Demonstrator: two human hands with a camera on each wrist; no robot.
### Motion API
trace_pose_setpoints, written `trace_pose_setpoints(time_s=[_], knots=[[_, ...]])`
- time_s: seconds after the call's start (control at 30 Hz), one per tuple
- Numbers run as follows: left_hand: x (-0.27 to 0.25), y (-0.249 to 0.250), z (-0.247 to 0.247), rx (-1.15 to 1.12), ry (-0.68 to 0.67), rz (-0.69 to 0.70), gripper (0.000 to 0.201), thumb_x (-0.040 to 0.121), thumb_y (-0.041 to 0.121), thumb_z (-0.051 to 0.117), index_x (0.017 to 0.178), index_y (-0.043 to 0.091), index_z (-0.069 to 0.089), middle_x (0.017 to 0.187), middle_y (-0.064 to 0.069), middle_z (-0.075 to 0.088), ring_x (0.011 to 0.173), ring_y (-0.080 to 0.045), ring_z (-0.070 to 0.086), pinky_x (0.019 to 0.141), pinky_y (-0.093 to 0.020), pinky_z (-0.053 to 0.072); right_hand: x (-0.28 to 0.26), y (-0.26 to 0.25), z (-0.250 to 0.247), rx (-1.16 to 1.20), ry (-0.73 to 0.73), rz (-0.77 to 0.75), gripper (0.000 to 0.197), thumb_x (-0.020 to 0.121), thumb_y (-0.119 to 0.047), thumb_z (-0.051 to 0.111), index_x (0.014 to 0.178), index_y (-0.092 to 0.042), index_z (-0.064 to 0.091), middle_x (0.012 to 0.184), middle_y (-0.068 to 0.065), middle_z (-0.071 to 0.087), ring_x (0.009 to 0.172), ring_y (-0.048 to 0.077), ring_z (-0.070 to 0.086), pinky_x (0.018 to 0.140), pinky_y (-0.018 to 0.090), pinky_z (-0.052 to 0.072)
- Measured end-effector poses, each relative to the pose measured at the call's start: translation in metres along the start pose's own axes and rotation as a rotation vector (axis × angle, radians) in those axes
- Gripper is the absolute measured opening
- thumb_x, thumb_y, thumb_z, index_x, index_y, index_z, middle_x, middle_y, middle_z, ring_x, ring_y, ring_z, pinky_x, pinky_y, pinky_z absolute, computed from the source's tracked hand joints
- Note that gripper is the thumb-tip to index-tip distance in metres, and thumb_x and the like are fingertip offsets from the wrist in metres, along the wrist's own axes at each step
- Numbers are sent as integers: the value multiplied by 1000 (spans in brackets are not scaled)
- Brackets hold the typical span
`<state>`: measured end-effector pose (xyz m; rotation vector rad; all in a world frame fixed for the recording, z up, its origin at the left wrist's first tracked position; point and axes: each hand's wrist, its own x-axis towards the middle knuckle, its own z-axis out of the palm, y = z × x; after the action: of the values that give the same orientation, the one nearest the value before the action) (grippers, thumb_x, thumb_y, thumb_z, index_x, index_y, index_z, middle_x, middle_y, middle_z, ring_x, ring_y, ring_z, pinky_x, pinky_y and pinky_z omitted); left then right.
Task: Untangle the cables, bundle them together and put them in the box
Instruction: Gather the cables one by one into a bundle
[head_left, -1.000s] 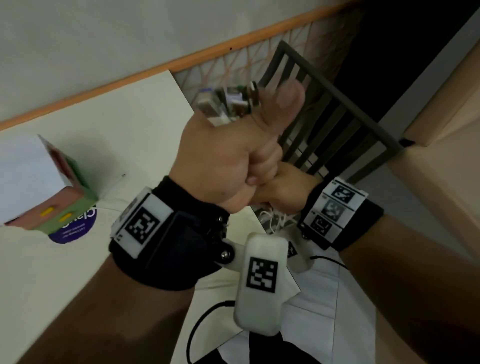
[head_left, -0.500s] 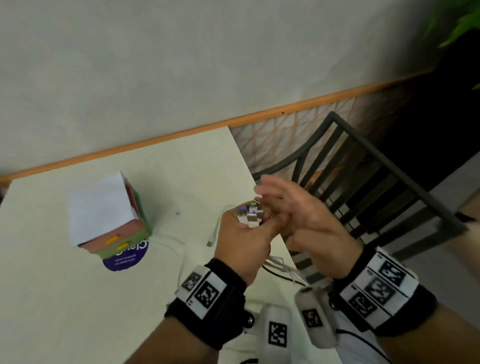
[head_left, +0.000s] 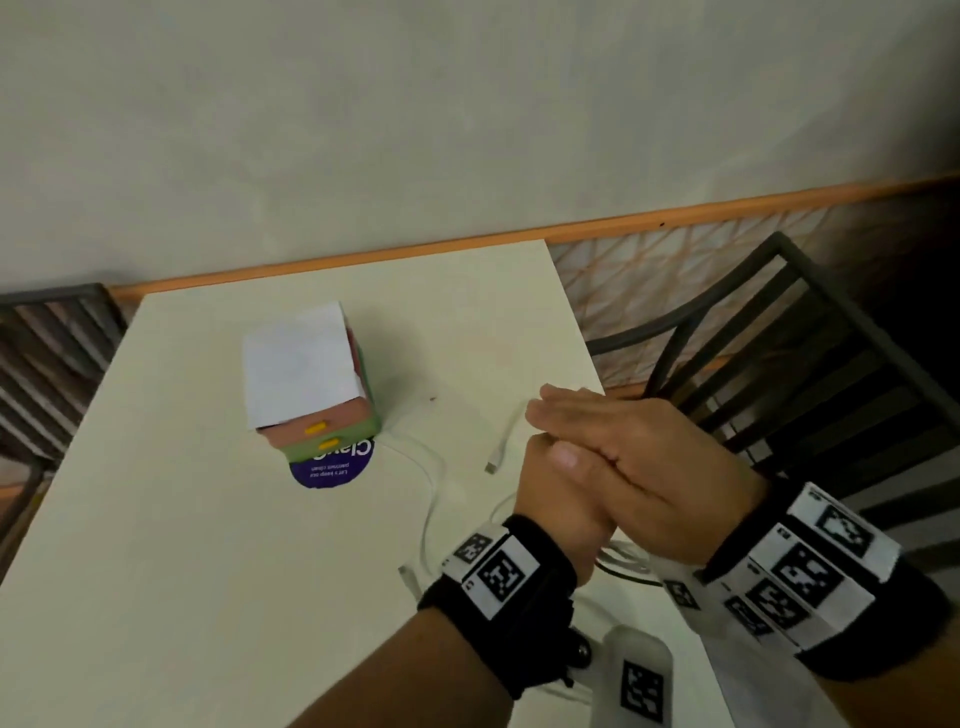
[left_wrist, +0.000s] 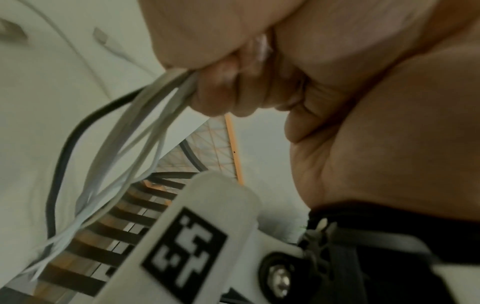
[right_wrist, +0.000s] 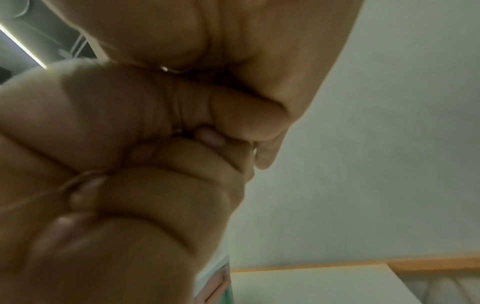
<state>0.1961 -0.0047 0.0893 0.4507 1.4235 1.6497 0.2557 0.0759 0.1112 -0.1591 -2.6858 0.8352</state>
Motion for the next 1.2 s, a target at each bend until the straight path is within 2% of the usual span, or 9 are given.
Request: trace_pose_setpoints(time_s=[0.13, 0.2, 0.27, 0.33, 0.5, 0.67, 0.9, 1.03, 1.2], knots=[[9, 12, -10, -116, 95, -42, 9, 70, 7, 63, 77, 7, 59, 63, -7, 55, 59, -23, 55, 47, -26, 43, -7, 15, 11, 891, -6, 239, 72, 83, -35, 61, 149, -19, 34, 145, -1, 51, 133, 12, 49, 103, 27, 45], [13, 26, -17, -136, 103, -2, 22, 73, 2, 70, 59, 9, 55, 46, -5, 47, 42, -20, 46, 44, -23, 38, -13, 25, 25, 1278, -100, 352, 57, 79, -33, 73, 128, -9, 55, 110, 15, 69, 97, 25, 68, 75, 32, 57], [18, 34, -25, -136, 114, 93, 41, 80, 8, 72, 50, 19, 47, 38, 1, 39, 36, -17, 36, 45, -22, 35, -14, 24, 35, 1060, -181, 436, 47, 79, -57, 69, 83, -11, 66, 62, 8, 59, 52, 15, 53, 48, 27, 41], [20, 37, -30, -163, 127, 209, 36, 80, 18, 74, 52, 24, 52, 42, 3, 45, 43, -20, 42, 48, -24, 38, -9, 21, 37, 641, -190, 397, 50, 87, -63, 47, 60, -21, 53, 49, -8, 44, 44, 4, 37, 48, 22, 30], [19, 34, -43, -526, 108, 33, 38, 72, 30, 78, 54, 15, 48, 40, 1, 38, 46, -14, 47, 68, -32, 50, 11, 4, 34, 165, -41, 121, 45, 99, -43, 31, 78, -14, 58, 61, -9, 56, 55, 7, 53, 54, 17, 38], [20, 44, -68, -536, 197, -14, 48, 79, 23, 69, 56, 20, 27, 39, 4, 19, 36, -12, 20, 49, -26, 43, 28, -4, 46, 163, -232, 192, 45, 101, -40, 39, 59, -25, 45, 52, -9, 44, 48, 9, 42, 51, 18, 34], [29, 39, -121, -519, 410, -34, 56, 91, 10, 61, 44, 24, 34, 42, 6, 13, 35, -11, 9, 42, -23, 10, 38, 58, 102, 378, -139, 811, 31, 97, -38, 47, 96, -13, 67, 72, 4, 66, 58, 15, 59, 63, 32, 50], [31, 22, -126, -494, 453, -111, 48, 90, 10, 65, 54, 23, 36, 44, 4, 15, 36, -13, 10, 41, -22, 12, 58, 84, 141, -66, -253, 741, 48, 93, -15, 51, 138, -32, 46, 119, 3, 57, 110, 20, 57, 94, 28, 45], [35, 11, -133, -430, 435, -140, 51, 90, 13, 69, 61, 22, 28, 44, 3, 16, 36, -14, 11, 41, -19, 17, 77, 94, 164, -401, -490, 596, 37, 93, -10, 48, 129, -19, 55, 125, 9, 44, 113, 28, 55, 96, 35, 49]])
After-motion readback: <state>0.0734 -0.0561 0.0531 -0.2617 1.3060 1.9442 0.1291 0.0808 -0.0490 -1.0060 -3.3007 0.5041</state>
